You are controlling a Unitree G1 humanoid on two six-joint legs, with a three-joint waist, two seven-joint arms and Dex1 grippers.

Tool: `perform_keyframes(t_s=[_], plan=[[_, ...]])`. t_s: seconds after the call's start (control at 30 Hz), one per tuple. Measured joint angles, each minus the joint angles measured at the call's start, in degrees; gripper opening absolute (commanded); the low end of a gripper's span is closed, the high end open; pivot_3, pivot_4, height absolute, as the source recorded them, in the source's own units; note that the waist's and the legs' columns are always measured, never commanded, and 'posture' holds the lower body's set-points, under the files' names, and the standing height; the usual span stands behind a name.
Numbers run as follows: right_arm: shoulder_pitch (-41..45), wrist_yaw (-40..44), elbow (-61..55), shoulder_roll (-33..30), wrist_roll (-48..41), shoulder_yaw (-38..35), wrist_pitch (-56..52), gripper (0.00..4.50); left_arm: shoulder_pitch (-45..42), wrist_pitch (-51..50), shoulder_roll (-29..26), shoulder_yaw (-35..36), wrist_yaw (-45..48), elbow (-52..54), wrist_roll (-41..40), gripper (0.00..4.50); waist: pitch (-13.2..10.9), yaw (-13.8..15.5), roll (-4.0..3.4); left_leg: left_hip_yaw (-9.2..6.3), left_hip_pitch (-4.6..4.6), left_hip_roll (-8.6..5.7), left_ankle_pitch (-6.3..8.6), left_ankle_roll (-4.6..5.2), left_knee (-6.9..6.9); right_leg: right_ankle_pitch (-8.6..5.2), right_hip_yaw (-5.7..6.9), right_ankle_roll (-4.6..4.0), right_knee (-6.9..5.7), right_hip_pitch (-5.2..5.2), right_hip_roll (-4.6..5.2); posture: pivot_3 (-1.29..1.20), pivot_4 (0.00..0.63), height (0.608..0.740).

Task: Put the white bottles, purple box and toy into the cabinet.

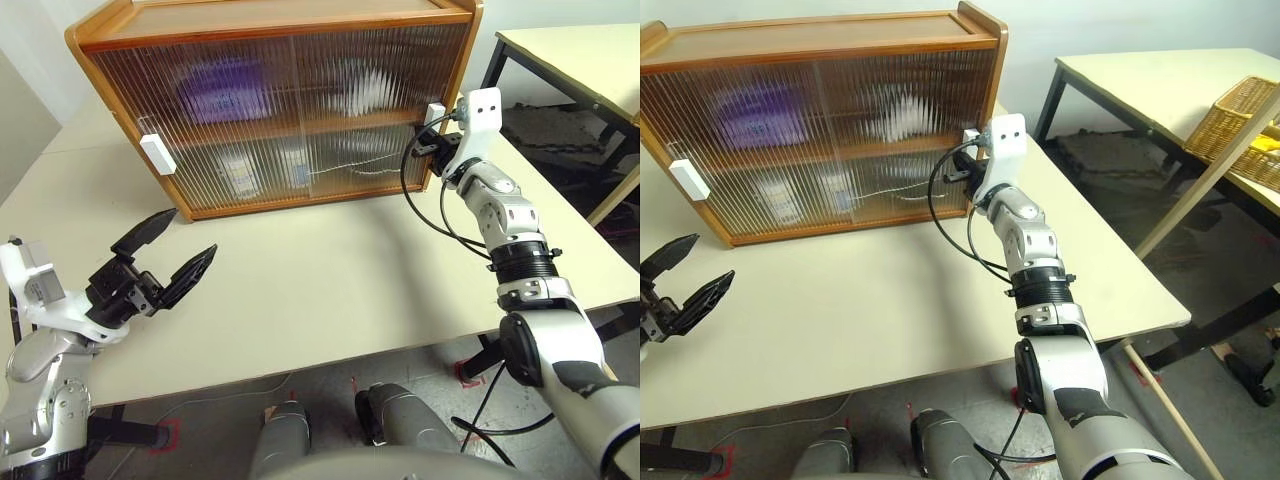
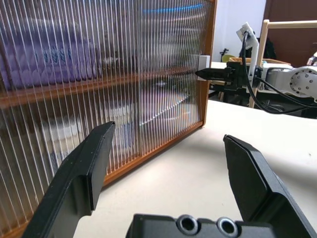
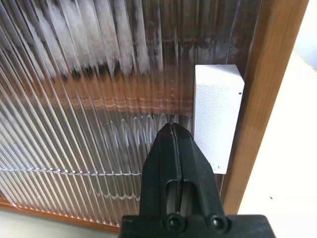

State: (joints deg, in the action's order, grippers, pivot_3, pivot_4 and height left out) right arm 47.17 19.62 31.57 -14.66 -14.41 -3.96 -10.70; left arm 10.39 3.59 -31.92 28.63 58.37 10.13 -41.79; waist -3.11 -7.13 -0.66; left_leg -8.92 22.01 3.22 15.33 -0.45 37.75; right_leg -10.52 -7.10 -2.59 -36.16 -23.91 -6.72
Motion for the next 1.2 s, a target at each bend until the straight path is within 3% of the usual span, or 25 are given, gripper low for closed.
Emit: perform_keyframes(t_s=[0.2, 0.4, 0.5, 0.7, 0.83, 1.03, 1.2], plan=[[-1.5, -0.2, -2.0, -0.1, -0.5, -0.2, -0.8, 0.01, 0.3, -0.3, 0.0, 0.0, 0.1, 0.0, 0.0, 4.5, 0.0, 0.0, -0.01, 0.02, 0.13, -0.06, 0.0, 0.0, 0.06, -0.1, -0.06, 0.16, 0.15, 0.0, 0.11, -0.17, 0.07, 0.74], [-6.8, 12.5, -11.3, 0.4, -5.9, 0.8, -3.4, 0.01, 2.3, -0.6, 0.0, 0.5, 0.0, 0.1, -0.3, 4.5, -0.1, -0.9, -0.08, 0.14, 0.24, -0.02, 0.03, -0.05, -0.09, -0.37, -0.05, 0.12, 0.21, -0.12, 0.05, -0.16, 0.083, 0.74], [-10.3, 18.2, -16.7, 0.2, -8.6, 1.8, -6.3, 0.6, 3.8, -1.4, 0.4, 0.8, -1.1, 0.8, -0.5, 4.5, -0.1, -1.2, -0.1, 0.34, 0.22, -0.04, 0.06, -0.11, -0.11, -0.54, -0.04, 0.16, 0.17, -0.12, 0.0, -0.16, 0.091, 0.74], [-17.0, 25.5, -22.7, -4.7, -11.8, 0.7, -8.5, 2.75, 9.0, -2.0, 4.2, 2.3, -10.4, 3.5, 2.2, 4.5, -0.2, -1.3, -0.09, 0.61, 0.18, -0.15, 0.08, -0.13, -0.04, -0.82, -0.12, 0.45, 0.17, 0.11, 0.05, -0.15, 0.1, 0.74], [-21.8, 31.0, -21.4, -8.9, -16.5, -4.0, -9.5, 4.35, 10.5, -3.7, 6.7, 5.1, -22.5, 3.5, 7.2, 4.5, -0.9, -1.1, 0.13, 0.54, -0.19, -0.62, 0.09, -0.16, -0.01, -0.92, -0.13, 0.53, 0.34, 0.63, 0.06, -0.14, 0.117, 0.74], [-23.7, 35.2, -9.5, -16.4, -19.5, -13.7, -8.4, 4.47, 9.7, -6.3, 6.2, 12.0, -36.3, 1.8, 12.1, 4.5, -2.2, -0.4, -0.08, -0.02, -0.22, -0.76, 0.17, -0.35, -0.03, -0.92, -0.22, 0.54, 0.66, 0.84, 0.17, -0.13, 0.144, 0.74], [-21.2, 36.7, 4.9, -18.5, -18.3, -17.7, -0.2, 4.47, 6.5, -8.0, 7.4, 12.1, -43.8, 0.2, 15.8, 4.5, -3.1, 0.1, -0.16, 0.04, -0.21, -0.74, 0.27, -0.52, -0.08, -0.93, -0.42, 0.58, 0.63, 0.75, 0.26, -0.15, 0.158, 0.74]])
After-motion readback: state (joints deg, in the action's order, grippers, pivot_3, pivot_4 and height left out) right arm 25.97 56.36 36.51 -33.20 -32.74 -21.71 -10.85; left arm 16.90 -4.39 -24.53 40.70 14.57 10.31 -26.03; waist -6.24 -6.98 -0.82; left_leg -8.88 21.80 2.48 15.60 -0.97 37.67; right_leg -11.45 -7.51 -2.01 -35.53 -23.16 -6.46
